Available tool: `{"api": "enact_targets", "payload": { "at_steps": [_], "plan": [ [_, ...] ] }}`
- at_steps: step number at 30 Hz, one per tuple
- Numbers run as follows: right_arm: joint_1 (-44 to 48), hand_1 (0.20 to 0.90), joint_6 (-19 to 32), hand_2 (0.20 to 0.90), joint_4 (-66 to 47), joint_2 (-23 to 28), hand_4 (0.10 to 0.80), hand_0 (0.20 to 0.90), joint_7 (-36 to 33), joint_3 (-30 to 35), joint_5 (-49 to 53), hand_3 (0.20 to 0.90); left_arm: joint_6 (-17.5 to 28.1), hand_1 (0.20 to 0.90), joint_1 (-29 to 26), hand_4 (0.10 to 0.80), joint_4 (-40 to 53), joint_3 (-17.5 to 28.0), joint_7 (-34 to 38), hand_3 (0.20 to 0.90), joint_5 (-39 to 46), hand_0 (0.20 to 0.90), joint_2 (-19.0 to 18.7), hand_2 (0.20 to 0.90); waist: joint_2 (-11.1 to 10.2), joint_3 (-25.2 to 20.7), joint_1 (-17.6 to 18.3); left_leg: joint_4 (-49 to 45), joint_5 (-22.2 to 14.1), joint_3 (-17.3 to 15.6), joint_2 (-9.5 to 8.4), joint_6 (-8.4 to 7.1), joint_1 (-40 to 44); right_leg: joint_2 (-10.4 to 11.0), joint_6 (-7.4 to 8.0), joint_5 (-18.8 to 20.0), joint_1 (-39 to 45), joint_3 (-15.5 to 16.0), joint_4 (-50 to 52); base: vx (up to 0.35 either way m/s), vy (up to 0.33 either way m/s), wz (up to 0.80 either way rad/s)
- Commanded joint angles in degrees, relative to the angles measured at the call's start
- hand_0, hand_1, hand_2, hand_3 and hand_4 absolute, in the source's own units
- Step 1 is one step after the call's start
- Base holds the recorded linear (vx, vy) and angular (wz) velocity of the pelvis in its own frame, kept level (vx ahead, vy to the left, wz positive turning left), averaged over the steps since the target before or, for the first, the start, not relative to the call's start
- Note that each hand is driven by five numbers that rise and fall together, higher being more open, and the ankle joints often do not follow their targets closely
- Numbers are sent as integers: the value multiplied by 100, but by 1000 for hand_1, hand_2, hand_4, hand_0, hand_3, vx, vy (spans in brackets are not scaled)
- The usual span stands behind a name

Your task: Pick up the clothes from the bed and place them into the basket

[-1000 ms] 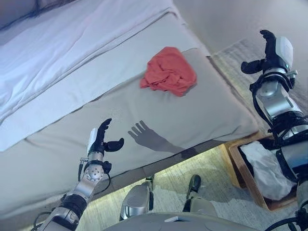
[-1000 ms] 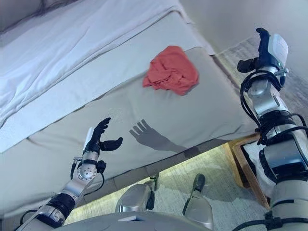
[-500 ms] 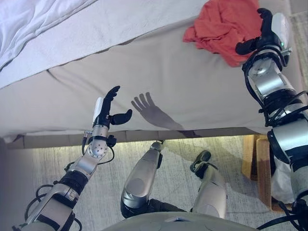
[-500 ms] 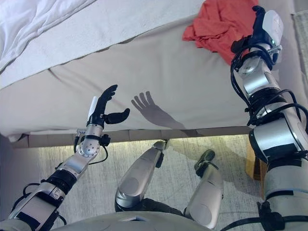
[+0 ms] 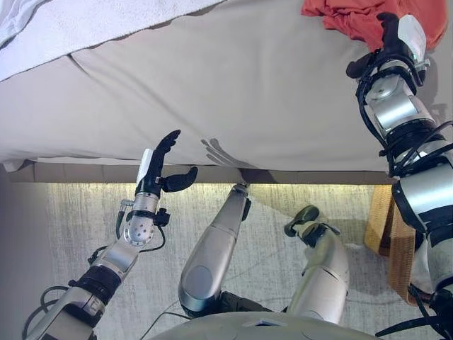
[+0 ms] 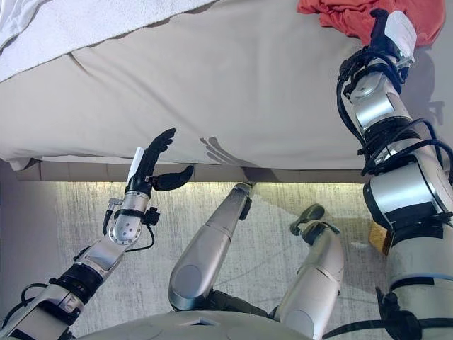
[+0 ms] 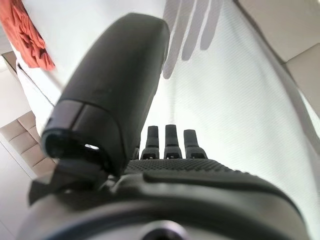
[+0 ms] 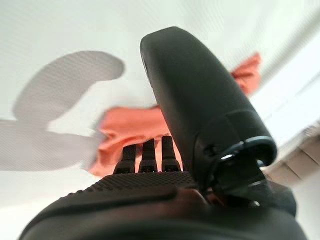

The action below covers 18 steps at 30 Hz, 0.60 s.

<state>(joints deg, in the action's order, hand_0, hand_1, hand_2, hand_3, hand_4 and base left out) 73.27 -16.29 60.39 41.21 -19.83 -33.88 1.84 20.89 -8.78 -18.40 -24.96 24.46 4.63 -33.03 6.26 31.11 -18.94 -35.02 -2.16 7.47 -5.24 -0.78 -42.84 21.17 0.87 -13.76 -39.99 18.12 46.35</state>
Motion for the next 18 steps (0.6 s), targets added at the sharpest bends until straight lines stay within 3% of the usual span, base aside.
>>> {"api": "enact_targets", "payload": {
  "at_steps": [1,8,18],
  "plan": [
    [914,300,-21,300,13,575,100,300,-42,-567,73,200,598,900,157,800,663,392,252,900,130,900,-359,900,214,-132,-182,-231,-642,-140,-206,443,-22,-545,-298,-411,90,50,526,-24,7,-3],
    [1186,300,-240,300,500,755,100,300,240,-716,123,200,594,900,274,800,820,557,166,900,180,900,-555,900,194,-132,-222,-307,-685,-190,-196,461,7,-575,-295,-434,149,55,556,0,0,0],
    [1346,300,11,300,842,957,100,300,214,-726,-11,200,654,900,502,800,911,634,52,900,212,900,-629,900,201,-132,-231,-306,-702,-262,-145,433,239,-526,-266,-408,409,89,520,3,4,-2]
  ]
}}
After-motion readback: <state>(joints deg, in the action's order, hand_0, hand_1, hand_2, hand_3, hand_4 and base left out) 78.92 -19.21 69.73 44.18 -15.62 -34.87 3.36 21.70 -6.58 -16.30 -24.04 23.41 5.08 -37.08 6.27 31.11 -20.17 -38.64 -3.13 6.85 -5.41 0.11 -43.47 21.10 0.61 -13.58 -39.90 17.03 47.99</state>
